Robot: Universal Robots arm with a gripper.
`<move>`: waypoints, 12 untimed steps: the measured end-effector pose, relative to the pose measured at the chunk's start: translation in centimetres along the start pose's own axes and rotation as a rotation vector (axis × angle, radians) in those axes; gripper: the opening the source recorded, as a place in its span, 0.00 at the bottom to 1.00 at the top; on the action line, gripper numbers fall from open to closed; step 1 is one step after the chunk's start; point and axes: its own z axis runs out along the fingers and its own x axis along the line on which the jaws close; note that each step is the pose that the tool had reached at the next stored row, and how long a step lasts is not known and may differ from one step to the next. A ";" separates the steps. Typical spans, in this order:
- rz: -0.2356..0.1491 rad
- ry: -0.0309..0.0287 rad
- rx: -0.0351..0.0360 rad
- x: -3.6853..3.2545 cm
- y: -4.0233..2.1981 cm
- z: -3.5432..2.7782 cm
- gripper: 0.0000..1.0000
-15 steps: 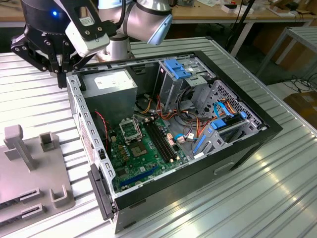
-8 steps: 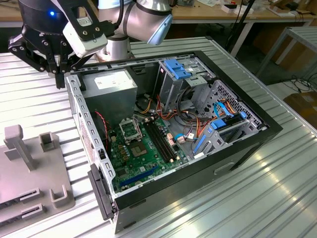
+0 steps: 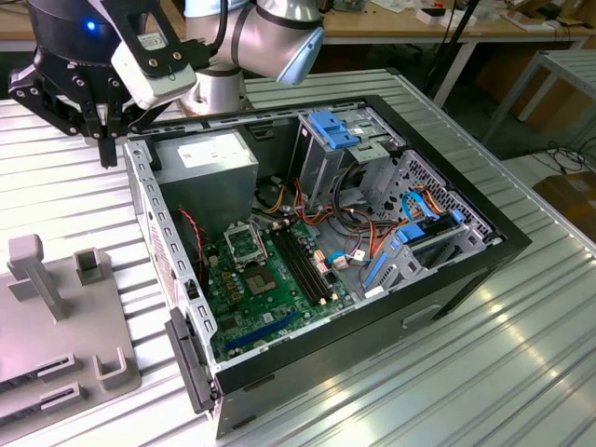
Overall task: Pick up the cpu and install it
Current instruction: 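Reach for the cpu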
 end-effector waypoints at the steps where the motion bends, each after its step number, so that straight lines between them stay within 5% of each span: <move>1: 0.000 0.0004 0.0000 0.05 0.00 0.01 0.11; 12: 0.000 0.0035 0.0002 0.62 -0.05 0.08 0.11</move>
